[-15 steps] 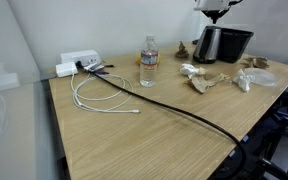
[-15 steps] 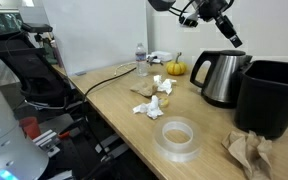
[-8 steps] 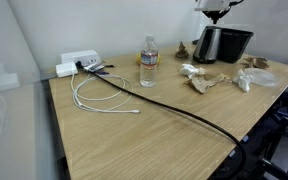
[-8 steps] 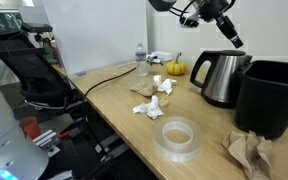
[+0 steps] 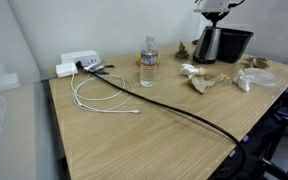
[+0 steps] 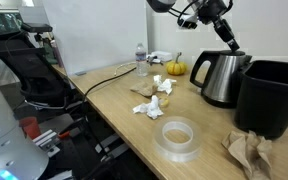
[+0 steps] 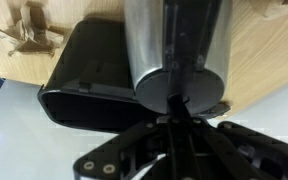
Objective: Close the kettle, open it then throw the brown paper in the landfill bin
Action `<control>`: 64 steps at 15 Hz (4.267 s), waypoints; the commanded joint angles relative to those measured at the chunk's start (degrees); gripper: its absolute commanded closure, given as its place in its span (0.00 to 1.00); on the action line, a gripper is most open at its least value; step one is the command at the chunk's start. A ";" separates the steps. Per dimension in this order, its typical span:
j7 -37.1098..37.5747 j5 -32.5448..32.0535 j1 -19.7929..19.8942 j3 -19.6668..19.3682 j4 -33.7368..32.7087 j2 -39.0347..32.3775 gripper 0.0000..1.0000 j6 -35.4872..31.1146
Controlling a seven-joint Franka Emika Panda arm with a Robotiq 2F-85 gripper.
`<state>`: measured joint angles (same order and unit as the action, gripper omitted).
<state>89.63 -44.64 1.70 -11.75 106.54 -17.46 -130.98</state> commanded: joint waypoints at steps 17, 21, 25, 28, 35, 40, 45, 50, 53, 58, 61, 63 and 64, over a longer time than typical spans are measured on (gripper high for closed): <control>1.16 -10.63 -1.15 2.11 2.66 -3.15 1.00 3.31; 0.64 -11.06 -0.99 3.07 3.32 -3.54 1.00 4.76; 1.09 -11.81 -0.93 3.89 3.74 -4.05 1.00 6.94; 1.79 -12.67 -0.88 4.47 3.56 -4.49 1.00 8.24; 3.33 -12.27 -0.67 4.97 2.85 -3.86 1.00 9.92; 5.75 -12.16 -0.76 5.10 4.24 -1.04 0.64 10.61; 10.99 -12.46 -0.65 5.16 6.48 2.91 0.30 9.55; 16.10 -12.77 -1.37 5.88 7.50 5.92 0.00 9.47; 18.72 -13.40 -1.34 6.15 7.40 7.84 0.00 9.74; 19.60 -12.87 -1.01 6.65 8.25 12.10 0.00 6.72; 18.41 -11.43 -0.95 7.16 9.08 15.05 0.00 4.06; 15.69 -8.79 -0.99 7.68 10.30 17.24 0.00 2.50; 13.29 -6.57 -1.04 7.97 11.17 18.31 0.00 1.69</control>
<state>107.63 -55.55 -0.35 -4.80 114.27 -2.55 -125.77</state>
